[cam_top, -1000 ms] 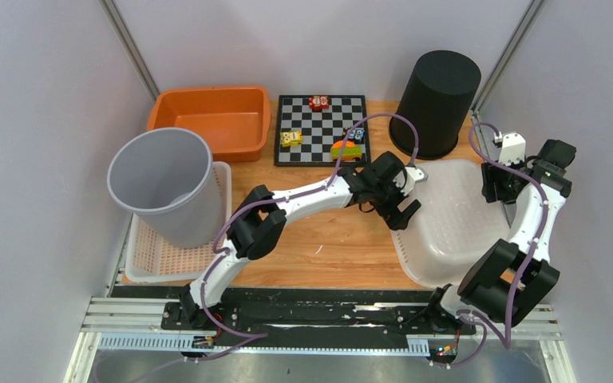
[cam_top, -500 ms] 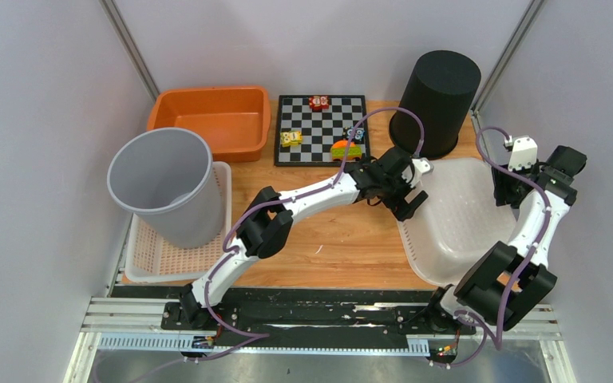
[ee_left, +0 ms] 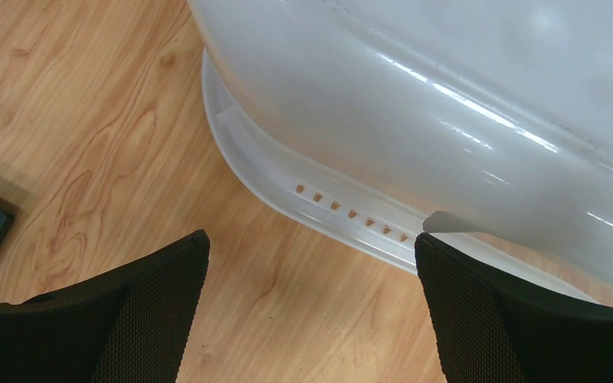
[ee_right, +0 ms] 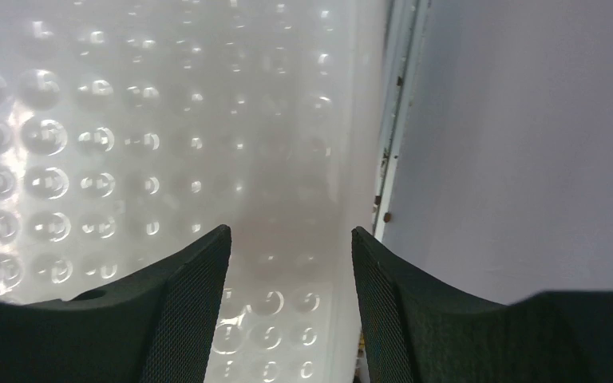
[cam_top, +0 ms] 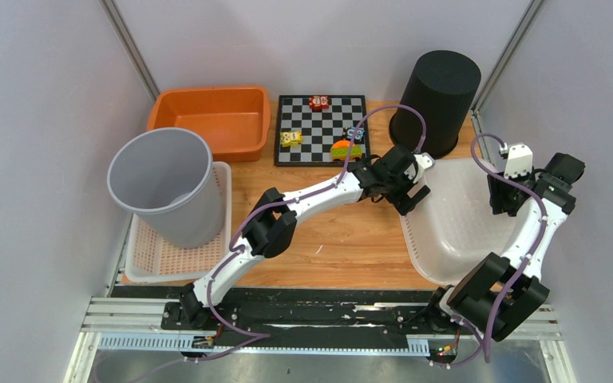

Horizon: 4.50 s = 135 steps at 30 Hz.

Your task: Turn the large container upside down

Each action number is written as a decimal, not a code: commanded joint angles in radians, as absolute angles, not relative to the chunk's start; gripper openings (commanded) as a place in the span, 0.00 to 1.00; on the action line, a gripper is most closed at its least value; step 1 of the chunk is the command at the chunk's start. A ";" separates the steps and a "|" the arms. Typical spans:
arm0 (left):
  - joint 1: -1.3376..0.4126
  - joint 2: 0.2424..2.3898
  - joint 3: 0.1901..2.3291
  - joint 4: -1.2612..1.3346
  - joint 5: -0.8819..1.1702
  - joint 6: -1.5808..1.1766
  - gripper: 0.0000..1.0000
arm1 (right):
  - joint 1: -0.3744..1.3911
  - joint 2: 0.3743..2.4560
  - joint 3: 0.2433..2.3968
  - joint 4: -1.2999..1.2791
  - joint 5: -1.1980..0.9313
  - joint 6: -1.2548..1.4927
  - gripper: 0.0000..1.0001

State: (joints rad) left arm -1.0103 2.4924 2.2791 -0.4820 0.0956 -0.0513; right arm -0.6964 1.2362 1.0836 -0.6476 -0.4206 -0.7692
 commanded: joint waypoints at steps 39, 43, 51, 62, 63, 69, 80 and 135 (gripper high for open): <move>-1.005 2.467 2.288 -0.447 0.016 -0.056 1.00 | -0.815 1.275 1.087 -0.576 -0.176 -0.842 0.58; -1.005 2.474 2.297 -0.449 0.018 -0.061 1.00 | -0.838 1.237 1.092 -0.577 -0.222 -0.841 0.58; -1.005 2.480 2.307 -0.449 0.020 -0.063 1.00 | -0.839 1.277 1.041 -0.607 -0.226 -0.933 0.58; -1.004 2.479 2.307 -0.449 0.025 -0.068 1.00 | -0.839 1.249 1.005 -0.629 -0.247 -0.967 0.58; -1.005 2.479 2.306 -0.449 0.027 -0.068 1.00 | -0.839 1.247 1.009 -0.631 -0.246 -0.967 0.58; -1.005 2.477 2.306 -0.448 0.035 -0.073 1.00 | -0.841 1.211 1.018 -0.700 -0.284 -0.984 0.58; -1.005 2.468 2.305 -0.463 0.023 -0.069 1.00 | -0.854 1.183 1.056 -0.721 -0.246 -0.984 0.60; -0.098 1.143 1.692 -1.025 0.108 0.339 1.00 | 0.495 1.144 1.099 -0.673 -0.425 -0.549 0.89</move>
State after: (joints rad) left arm -0.1059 1.1500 1.6695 -1.0637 0.0223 0.3599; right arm 0.4728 1.1336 1.1275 -0.7357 -0.4175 -0.5747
